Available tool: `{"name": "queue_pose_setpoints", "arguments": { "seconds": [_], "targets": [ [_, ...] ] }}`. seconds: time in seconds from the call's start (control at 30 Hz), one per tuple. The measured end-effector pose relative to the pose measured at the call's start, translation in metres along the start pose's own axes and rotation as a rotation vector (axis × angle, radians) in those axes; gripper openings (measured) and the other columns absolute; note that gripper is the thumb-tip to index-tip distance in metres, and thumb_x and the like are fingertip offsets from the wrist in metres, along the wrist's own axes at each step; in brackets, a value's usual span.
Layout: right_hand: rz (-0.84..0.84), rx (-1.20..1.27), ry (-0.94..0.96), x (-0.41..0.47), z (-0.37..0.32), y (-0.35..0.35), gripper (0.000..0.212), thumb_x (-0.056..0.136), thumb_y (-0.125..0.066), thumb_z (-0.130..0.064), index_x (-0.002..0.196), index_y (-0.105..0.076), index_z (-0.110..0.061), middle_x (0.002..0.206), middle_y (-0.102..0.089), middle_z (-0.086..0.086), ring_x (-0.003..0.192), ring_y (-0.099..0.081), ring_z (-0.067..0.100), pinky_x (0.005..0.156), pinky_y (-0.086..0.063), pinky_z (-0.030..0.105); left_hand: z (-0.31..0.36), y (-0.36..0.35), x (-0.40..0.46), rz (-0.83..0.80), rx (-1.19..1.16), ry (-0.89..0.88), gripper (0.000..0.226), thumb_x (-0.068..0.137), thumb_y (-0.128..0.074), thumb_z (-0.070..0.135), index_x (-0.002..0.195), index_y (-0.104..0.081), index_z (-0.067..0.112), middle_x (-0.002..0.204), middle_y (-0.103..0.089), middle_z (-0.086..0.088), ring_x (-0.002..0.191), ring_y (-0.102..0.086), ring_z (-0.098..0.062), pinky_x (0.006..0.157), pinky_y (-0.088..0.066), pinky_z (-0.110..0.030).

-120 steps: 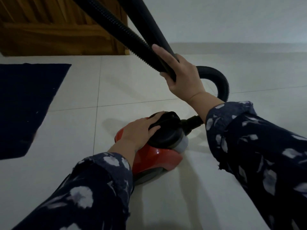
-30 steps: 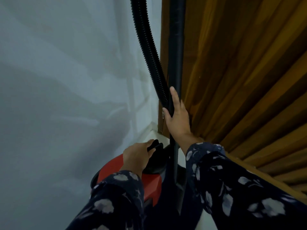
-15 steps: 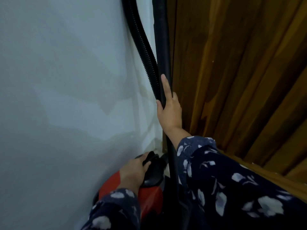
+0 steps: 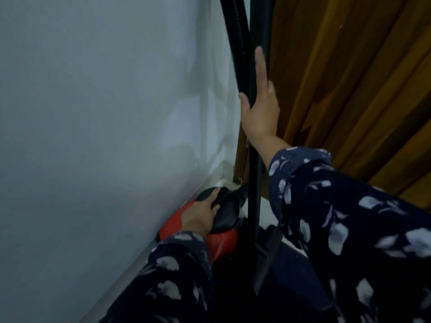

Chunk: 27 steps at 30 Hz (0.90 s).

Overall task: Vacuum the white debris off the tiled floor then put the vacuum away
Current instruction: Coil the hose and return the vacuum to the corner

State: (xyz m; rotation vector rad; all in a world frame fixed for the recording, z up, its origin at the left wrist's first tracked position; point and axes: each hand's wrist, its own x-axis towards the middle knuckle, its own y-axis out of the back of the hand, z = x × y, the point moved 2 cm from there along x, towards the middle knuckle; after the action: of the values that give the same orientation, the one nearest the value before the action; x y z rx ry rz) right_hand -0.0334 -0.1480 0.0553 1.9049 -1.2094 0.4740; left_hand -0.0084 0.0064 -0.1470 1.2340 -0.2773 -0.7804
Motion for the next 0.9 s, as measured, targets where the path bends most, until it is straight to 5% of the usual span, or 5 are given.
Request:
{"name": "queue_pose_setpoints", "arguments": {
  "seconds": [0.37, 0.6, 0.9],
  "targets": [
    [-0.002, -0.027, -0.014, -0.013, -0.001, -0.001, 0.078, 0.095, -0.052, -0.011, 0.146, -0.002, -0.042, 0.120, -0.052, 0.013, 0.097, -0.062, 0.023, 0.086, -0.057, 0.040, -0.018, -0.005, -0.005, -0.188, -0.085, -0.002, 0.065, 0.105, -0.040, 0.026, 0.157, -0.002, 0.036, 0.147, -0.047, -0.016, 0.130, -0.048, -0.034, 0.109, -0.039, -0.040],
    [-0.026, -0.048, 0.022, -0.011, 0.001, 0.006, 0.078, 0.094, -0.054, -0.010, 0.152, -0.006, -0.031, 0.110, -0.054, 0.009, 0.083, -0.059, 0.018, 0.077, -0.053, 0.025, -0.029, -0.002, 0.007, -0.237, -0.115, 0.042, 0.067, 0.103, -0.044, 0.020, 0.158, -0.007, 0.028, 0.149, -0.044, -0.020, 0.134, -0.044, -0.034, 0.111, -0.035, -0.034],
    [-0.057, -0.045, 0.047, -0.014, 0.006, 0.016, 0.082, 0.091, -0.053, -0.004, 0.152, -0.005, -0.031, 0.138, -0.041, 0.013, 0.083, -0.048, 0.004, 0.062, -0.036, 0.001, -0.021, 0.007, 0.001, -0.185, -0.063, -0.006, 0.068, 0.100, -0.045, 0.014, 0.158, -0.010, 0.024, 0.145, -0.045, -0.022, 0.129, -0.048, -0.035, 0.107, -0.039, -0.034]
  ]
}}
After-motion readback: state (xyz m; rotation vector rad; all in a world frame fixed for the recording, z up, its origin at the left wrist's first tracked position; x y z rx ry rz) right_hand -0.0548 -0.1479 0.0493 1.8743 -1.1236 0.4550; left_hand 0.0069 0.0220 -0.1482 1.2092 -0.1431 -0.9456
